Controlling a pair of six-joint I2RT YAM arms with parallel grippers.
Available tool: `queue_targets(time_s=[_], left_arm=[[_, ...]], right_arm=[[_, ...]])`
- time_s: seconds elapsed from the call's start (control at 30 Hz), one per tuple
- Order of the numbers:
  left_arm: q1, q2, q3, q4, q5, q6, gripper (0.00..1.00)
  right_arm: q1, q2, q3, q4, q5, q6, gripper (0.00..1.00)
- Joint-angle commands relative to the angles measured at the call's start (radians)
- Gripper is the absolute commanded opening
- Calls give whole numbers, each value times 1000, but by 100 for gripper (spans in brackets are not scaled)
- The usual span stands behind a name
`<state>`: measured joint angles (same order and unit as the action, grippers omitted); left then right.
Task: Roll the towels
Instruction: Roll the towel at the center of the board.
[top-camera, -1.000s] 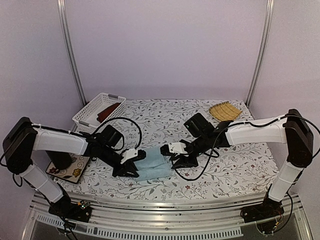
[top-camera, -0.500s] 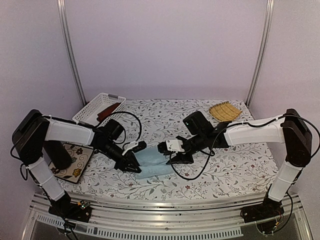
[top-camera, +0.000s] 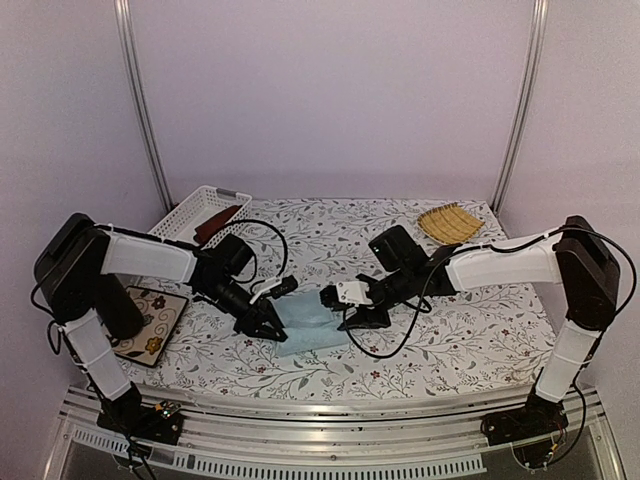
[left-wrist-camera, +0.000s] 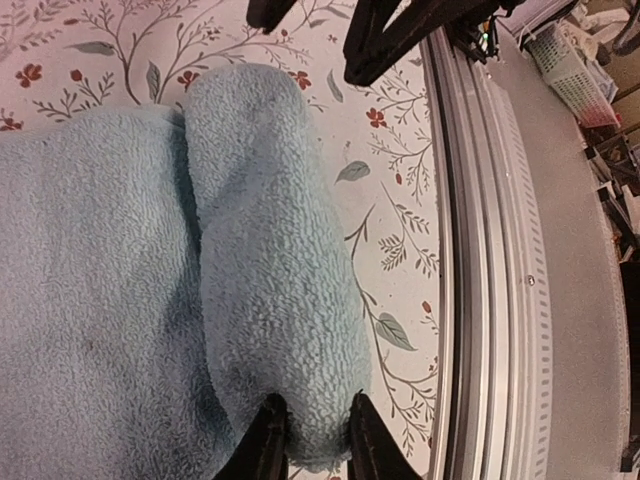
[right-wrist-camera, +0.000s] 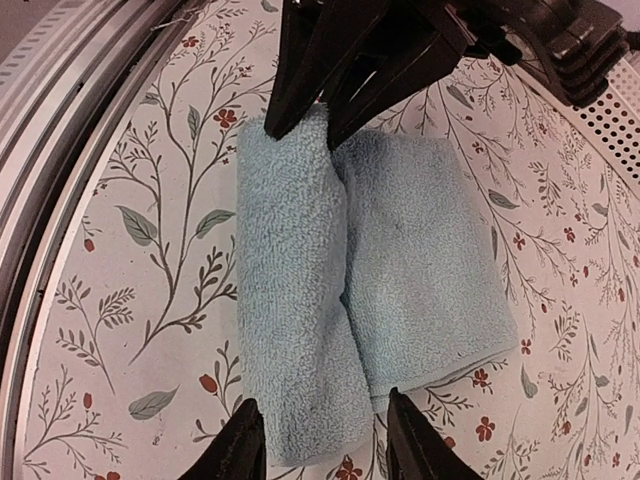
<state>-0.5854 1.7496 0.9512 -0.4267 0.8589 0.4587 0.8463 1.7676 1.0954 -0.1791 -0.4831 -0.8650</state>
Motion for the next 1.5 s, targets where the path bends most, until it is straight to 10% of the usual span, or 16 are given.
queue_targets(time_s=[0.0,0.67,1.0,1.2,1.23,1.47], left_arm=[[13,21,-11,-42,1,6,23],[-27,74,29,-120,26,20,30],[-28,59,21,-118,28,25,35],[-20,25,0,-107,21,4,68],[-16,11,-9,-103,3,-2,92],[44,-109,-70,-20,-58,-43,97]], right_arm=[[-2,49,39,-50,12,-40,44],[143,197,152,-13,289,19,49],[144,184,127,-43,223,-30,29],[146,171,121,-70,207,-60,15],[146,167,101,-70,210,-61,15],[117,116,54,-105,225,-38,9]])
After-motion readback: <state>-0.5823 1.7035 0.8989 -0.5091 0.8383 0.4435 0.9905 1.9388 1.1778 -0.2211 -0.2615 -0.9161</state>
